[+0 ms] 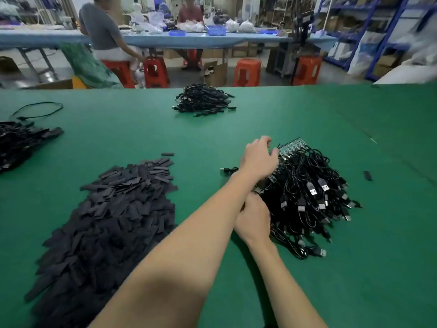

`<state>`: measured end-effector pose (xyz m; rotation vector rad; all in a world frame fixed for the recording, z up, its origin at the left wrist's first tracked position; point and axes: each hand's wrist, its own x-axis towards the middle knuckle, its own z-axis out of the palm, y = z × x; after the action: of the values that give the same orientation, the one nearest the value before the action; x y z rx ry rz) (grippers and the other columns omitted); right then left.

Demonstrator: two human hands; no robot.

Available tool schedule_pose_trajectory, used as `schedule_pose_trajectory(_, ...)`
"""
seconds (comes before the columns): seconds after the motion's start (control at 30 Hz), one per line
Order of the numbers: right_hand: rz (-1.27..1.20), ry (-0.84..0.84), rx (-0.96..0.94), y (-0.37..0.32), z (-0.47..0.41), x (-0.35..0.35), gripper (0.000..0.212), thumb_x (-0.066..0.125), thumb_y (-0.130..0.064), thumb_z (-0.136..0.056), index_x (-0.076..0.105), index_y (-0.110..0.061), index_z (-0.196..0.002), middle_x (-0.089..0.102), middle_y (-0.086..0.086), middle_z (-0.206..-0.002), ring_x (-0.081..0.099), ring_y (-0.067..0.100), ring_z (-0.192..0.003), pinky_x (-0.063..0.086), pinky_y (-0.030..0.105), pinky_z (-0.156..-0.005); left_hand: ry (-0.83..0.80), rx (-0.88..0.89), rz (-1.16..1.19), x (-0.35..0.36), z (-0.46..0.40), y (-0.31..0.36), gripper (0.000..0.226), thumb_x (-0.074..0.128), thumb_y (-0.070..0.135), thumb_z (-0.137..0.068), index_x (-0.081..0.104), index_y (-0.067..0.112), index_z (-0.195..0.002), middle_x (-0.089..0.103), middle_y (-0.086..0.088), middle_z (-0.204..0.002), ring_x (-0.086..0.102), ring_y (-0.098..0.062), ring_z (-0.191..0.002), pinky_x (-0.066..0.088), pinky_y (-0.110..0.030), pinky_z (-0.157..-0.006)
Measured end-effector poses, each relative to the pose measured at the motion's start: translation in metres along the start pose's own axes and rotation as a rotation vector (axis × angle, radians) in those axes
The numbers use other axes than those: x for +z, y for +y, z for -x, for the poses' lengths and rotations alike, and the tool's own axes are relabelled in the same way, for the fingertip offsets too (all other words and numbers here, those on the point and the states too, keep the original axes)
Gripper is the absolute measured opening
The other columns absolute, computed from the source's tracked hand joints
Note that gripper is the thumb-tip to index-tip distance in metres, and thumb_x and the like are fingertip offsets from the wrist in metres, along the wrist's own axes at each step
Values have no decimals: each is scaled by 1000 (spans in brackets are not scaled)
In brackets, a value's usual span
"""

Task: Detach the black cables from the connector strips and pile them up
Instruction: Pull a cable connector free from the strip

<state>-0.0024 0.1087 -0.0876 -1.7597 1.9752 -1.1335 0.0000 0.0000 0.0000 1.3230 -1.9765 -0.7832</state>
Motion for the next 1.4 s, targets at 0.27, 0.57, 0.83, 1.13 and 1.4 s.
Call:
schedule_pose_trajectory(0.27,-66,4,61,8,-1,0,26,63,-33,-77,39,-32,-66,45,-20,-67,48,15,-78,39,35,-63,-141,-138,237,18,-21,-5,33,58,33,-99,61,15,-126,64,-3,-120,60,-18,-105,48,-25,-87)
schedule_pose_trajectory(0.57,-208,-21,86,7,-1,-2,29,36,-55,-65,38,-27,-63,45,-14,-67,47,18,-73,29,32,-61,34,-299,433,36,-25,-2,16,69,37,-91,63,29,-79,62,12,-81,56,-10,-77,40,-25,-70)
schedule_pose_trajectory(0.83,-353,17,0,11,-8,-9,8,62,-28,-86,66,-26,-79,59,-15,-64,52,5,-61,46,30,-64,-62,-190,648,0,-16,-9,11,71,24,-93,69,16,-86,65,2,-80,58,-13,-75,49,-25,-73)
schedule_pose_trajectory(1.13,-167,-866,102,-21,-10,-85,27,70,-48,-91,68,-34,-114,73,-14,-86,67,5,-79,53,25,-76,-28,-158,1088,-89,16,-22,8,65,8,-95,68,2,-91,63,-1,-81,65,-4,-64,57,-19,-68)
schedule_pose_trajectory(1.4,-442,-987,-49,-37,-31,-137,25,67,-39,-95,74,-23,-112,78,1,-101,73,16,-83,53,21,-65,-186,-194,811,-163,69,-93,11,67,22,-84,67,12,-88,65,13,-70,61,3,-65,53,-14,-65)
